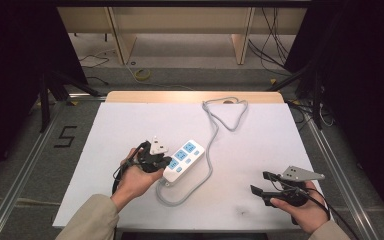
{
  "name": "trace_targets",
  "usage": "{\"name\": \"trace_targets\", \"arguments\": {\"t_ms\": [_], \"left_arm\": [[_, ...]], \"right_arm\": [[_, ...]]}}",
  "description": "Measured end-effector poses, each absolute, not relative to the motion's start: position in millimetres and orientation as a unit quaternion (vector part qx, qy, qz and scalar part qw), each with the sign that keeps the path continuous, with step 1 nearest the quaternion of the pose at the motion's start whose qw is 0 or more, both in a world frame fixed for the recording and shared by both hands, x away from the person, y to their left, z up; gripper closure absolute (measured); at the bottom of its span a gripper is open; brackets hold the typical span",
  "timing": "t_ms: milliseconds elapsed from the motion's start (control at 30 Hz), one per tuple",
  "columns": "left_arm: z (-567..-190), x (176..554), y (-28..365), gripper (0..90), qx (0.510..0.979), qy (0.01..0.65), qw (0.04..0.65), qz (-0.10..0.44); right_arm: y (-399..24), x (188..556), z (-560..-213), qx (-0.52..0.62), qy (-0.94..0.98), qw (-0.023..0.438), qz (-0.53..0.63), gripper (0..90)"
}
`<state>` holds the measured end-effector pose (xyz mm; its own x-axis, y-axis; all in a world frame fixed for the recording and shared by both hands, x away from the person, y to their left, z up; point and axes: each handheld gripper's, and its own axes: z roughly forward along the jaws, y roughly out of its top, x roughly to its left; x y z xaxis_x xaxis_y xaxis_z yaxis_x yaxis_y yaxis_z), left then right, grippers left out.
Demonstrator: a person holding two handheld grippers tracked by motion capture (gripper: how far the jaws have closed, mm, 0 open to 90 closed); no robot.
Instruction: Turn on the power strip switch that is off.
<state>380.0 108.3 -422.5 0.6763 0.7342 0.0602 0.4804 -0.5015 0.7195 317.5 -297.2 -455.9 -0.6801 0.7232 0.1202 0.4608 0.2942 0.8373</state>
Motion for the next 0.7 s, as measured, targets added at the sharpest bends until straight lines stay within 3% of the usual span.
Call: {"name": "trace_targets", "arguments": {"t_ms": [700], "left_arm": [[-423.2, 383.7, 97.2, 89.9, 0.853, 0.352, 0.344, 0.176]], "right_arm": [[-297.2, 317.5, -456.0, 0.373, 0.793, 0.142, 0.461, 28.6]]}}
